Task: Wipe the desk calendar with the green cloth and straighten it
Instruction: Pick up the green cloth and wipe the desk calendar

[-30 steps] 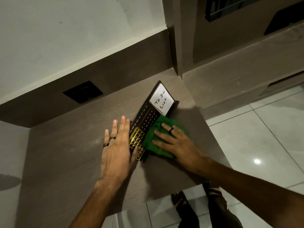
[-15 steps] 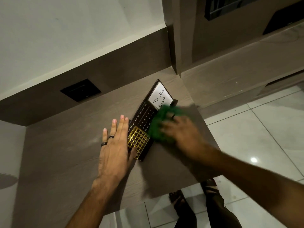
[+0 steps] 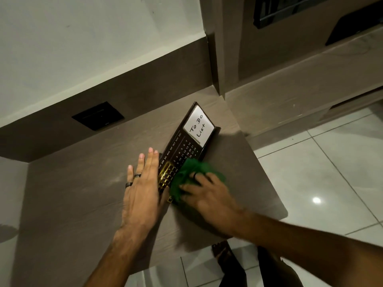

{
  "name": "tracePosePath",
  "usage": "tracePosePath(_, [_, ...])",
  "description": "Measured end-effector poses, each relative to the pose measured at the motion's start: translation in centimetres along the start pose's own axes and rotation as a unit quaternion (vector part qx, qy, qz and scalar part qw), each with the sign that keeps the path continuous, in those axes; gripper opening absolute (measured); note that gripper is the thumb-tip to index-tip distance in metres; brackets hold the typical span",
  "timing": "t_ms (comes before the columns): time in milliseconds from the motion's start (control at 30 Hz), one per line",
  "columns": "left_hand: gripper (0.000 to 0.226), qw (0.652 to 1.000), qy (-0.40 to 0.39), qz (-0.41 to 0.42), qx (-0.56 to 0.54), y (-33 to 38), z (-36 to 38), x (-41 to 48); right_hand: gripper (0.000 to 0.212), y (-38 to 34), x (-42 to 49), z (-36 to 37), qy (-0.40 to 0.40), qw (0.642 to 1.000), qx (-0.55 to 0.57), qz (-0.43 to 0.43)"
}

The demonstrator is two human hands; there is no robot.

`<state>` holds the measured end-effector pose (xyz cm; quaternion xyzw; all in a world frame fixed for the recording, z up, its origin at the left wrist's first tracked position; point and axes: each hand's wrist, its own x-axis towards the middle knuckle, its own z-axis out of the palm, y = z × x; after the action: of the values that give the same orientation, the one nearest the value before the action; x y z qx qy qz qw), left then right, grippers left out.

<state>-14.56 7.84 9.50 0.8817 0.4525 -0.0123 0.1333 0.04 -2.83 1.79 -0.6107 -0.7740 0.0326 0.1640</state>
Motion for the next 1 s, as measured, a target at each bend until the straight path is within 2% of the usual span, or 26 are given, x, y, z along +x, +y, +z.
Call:
tracePosePath(67, [0.103, 1.0, 0.002, 0.003, 0.005, -0.1, 0.0, 0.0, 0.036, 4.4, 1.4, -1.8, 0.018, 0.995, -0.046, 0.089])
tracePosePath(133, [0.104, 1.0, -0.002, 0.007, 0.004, -0.1, 0.1, -0.1, 0.04, 10.2, 2.8, -4.0, 0.019, 0.972, -0.092, 0.217])
tracePosePath(200, [0.106, 1.0, -0.006, 0.007, 0.004, -0.1, 0.1, -0.1, 0.037, 13.2, 3.7, -5.3, 0.031, 0.951, -0.11, 0.288])
tracePosePath(267, [0.107, 1.0, -0.006, 0.005, 0.004, -0.1, 0.0, -0.2, 0.031, 12.0, 4.2, -4.7, 0.027, 0.953, -0.128, 0.275])
tracePosePath(333, [0.107, 1.0, -0.003, 0.007, 0.004, -0.1, 0.1, -0.1, 0.028, 7.7, 3.7, -2.8, -0.017, 0.973, -0.117, 0.198])
tracePosePath(433, [0.104, 1.0, 0.002, 0.005, 0.005, -0.1, 0.1, 0.0, 0.018, 0.9, 2.1, -0.5, -0.037, 0.997, 0.0, 0.064])
tracePosePath(533, [0.101, 1.0, 0.0, 0.002, 0.0, 0.0, 0.0, 0.0, 0.029, -0.5, 1.8, -1.1, -0.037, 0.995, 0.09, 0.017])
tracePosePath(600, [0.102, 1.0, 0.001, 0.001, -0.004, 0.0, 0.0, 0.1, 0.028, 1.7, 2.0, -2.1, -0.009, 0.993, 0.107, 0.04])
tracePosePath(733, [0.105, 1.0, 0.001, 0.0, -0.011, 0.0, 0.0, 0.1, 0.04, 9.4, 3.1, -4.6, 0.025, 0.972, 0.055, 0.229])
tracePosePath(833, [0.108, 1.0, 0.002, -0.001, -0.01, -0.2, 0.2, 0.0, 0.046, 12.5, 3.7, -6.0, 0.096, 0.946, 0.009, 0.308])
tracePosePath(933, [0.11, 1.0, 0.0, 0.001, -0.009, -0.3, 0.3, 0.0, 0.045, 10.7, 3.3, -5.5, 0.103, 0.947, 0.006, 0.305])
tracePosePath(1000, [0.111, 1.0, 0.001, 0.007, -0.005, -0.4, 0.4, 0.0, 0.034, 7.3, 2.2, -4.0, 0.079, 0.973, 0.035, 0.213])
